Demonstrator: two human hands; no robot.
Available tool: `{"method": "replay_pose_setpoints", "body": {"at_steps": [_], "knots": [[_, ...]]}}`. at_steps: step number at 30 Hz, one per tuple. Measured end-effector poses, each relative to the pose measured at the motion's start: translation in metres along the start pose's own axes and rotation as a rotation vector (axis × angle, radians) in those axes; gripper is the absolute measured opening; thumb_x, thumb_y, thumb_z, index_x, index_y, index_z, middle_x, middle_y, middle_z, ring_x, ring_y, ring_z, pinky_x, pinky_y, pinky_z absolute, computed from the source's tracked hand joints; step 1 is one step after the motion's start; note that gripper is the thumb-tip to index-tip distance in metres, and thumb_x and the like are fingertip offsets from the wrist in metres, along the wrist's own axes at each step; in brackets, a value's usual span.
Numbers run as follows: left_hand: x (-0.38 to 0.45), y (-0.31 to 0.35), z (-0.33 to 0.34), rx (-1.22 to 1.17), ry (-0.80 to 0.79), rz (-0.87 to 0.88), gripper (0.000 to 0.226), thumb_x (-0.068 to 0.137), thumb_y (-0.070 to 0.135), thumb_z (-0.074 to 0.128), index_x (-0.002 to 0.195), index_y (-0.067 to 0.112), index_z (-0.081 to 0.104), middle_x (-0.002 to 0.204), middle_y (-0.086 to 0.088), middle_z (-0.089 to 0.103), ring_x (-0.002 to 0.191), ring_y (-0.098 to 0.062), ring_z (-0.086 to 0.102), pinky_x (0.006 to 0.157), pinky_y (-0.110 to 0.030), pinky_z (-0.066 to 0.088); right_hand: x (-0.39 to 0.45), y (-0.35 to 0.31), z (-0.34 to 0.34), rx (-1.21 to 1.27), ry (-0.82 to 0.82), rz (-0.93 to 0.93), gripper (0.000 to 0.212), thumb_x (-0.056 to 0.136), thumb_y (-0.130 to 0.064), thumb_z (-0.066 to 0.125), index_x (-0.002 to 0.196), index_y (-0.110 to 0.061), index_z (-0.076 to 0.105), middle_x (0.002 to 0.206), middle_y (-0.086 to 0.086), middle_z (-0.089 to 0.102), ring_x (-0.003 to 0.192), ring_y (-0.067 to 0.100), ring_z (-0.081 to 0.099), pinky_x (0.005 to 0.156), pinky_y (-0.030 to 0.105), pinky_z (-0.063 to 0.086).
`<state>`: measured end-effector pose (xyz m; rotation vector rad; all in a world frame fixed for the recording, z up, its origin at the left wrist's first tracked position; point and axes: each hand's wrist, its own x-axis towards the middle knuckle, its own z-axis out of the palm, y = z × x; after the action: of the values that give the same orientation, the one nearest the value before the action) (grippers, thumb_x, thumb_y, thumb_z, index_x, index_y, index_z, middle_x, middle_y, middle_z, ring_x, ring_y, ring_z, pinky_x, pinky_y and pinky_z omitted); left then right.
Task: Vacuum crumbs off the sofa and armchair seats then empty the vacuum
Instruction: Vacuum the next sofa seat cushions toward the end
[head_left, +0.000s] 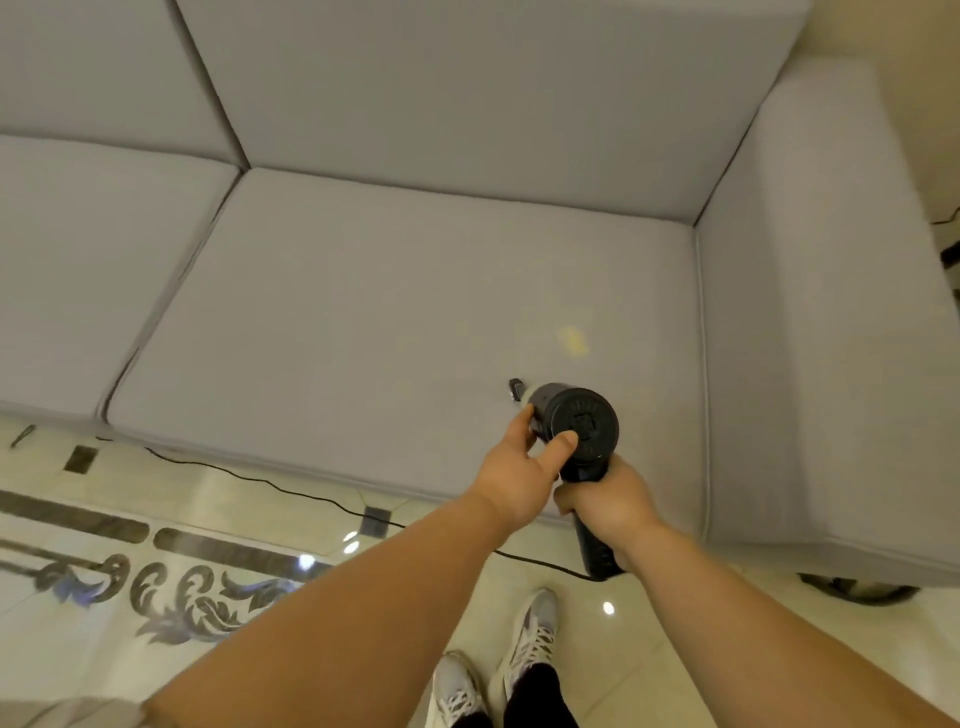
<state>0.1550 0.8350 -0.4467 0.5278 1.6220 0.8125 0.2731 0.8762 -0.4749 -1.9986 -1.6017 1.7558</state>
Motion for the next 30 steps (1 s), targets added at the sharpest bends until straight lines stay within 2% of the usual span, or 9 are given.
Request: {"method": "replay_pose_setpoints", "body": {"at_steps": [2,5,8,11,14,16,20,24,30], "knots": [[0.003,0.001,-0.012,0.031,0.037,0.008,0.069,0.091,0.045,0.055,0.149,0.032,0.021,0.142,0.002,0.048,0.119,-0.022,0.055,0.106,-0.040,0.038,0.006,-0.008,0.012,0.014,-0.033,-0.014,0.033,0.068,-0.005,0.070,0.098,-0.017,0.061,0.084,0.005,0.065,0.078,0.025,0.061,0.067,0.033,0.049],[0.010,-0.003,-0.022,0.073,0.048,-0.003,0.065,0.093,0.043,0.052,0.148,0.033,0.021,0.140,0.002,0.050,0.105,-0.017,0.063,0.087,-0.029,0.040,0.015,-0.009,0.022,-0.002,-0.062,0.002,0.036,0.069,-0.007,0.071,0.101,-0.019,0.060,0.089,0.004,0.065,0.083,0.024,0.061,0.070,0.034,0.049],[0.017,-0.010,-0.011,0.088,0.000,-0.031,0.067,0.092,0.044,0.054,0.149,0.033,0.019,0.140,0.003,0.049,0.099,-0.015,0.064,0.080,-0.026,0.038,0.021,0.005,0.015,-0.031,-0.042,0.046,0.036,0.069,-0.007,0.071,0.100,-0.021,0.059,0.087,0.002,0.063,0.082,0.022,0.060,0.070,0.032,0.047],[0.021,-0.010,0.010,0.077,-0.055,-0.041,0.071,0.092,0.044,0.054,0.151,0.031,0.016,0.142,0.004,0.048,0.103,-0.016,0.064,0.086,-0.027,0.038,0.022,0.016,-0.002,-0.043,0.018,0.063,0.035,0.069,-0.006,0.071,0.098,-0.021,0.059,0.086,0.002,0.064,0.080,0.022,0.060,0.067,0.031,0.046],[0.029,-0.001,0.028,0.082,-0.091,-0.040,0.073,0.091,0.044,0.055,0.151,0.030,0.015,0.144,0.002,0.045,0.119,-0.022,0.056,0.106,-0.037,0.036,0.025,0.018,-0.021,-0.014,0.049,0.085,0.033,0.068,-0.004,0.070,0.096,-0.019,0.061,0.084,0.004,0.065,0.077,0.023,0.060,0.064,0.030,0.044],[0.032,0.005,0.034,0.079,-0.093,-0.047,0.074,0.091,0.044,0.055,0.151,0.029,0.015,0.145,0.001,0.045,0.125,-0.024,0.051,0.111,-0.043,0.033,0.027,0.018,-0.030,0.005,0.036,0.091,0.031,0.067,-0.002,0.069,0.093,-0.018,0.062,0.082,0.006,0.066,0.076,0.025,0.060,0.064,0.030,0.044],[0.037,0.010,0.037,0.062,-0.056,-0.037,0.074,0.089,0.044,0.058,0.150,0.029,0.019,0.145,0.001,0.045,0.125,-0.024,0.050,0.109,-0.043,0.036,0.030,0.016,-0.035,0.023,0.044,0.077,0.027,0.065,-0.004,0.070,0.087,-0.018,0.063,0.078,0.007,0.066,0.074,0.028,0.061,0.065,0.033,0.048],[0.042,0.020,0.034,0.072,0.008,0.016,0.073,0.089,0.045,0.058,0.150,0.032,0.020,0.145,0.004,0.044,0.123,-0.021,0.053,0.106,-0.036,0.040,0.037,0.002,-0.035,0.061,0.055,0.028,0.028,0.066,-0.003,0.069,0.088,-0.019,0.064,0.081,0.007,0.069,0.078,0.030,0.065,0.072,0.041,0.054],[0.070,0.032,0.026,0.086,0.008,-0.031,0.072,0.091,0.045,0.055,0.150,0.031,0.018,0.144,0.000,0.046,0.126,-0.025,0.050,0.109,-0.043,0.036,0.068,-0.017,-0.040,0.026,-0.049,0.050,0.036,0.069,-0.003,0.071,0.102,-0.016,0.060,0.087,0.005,0.064,0.079,0.024,0.059,0.065,0.031,0.046]]}}
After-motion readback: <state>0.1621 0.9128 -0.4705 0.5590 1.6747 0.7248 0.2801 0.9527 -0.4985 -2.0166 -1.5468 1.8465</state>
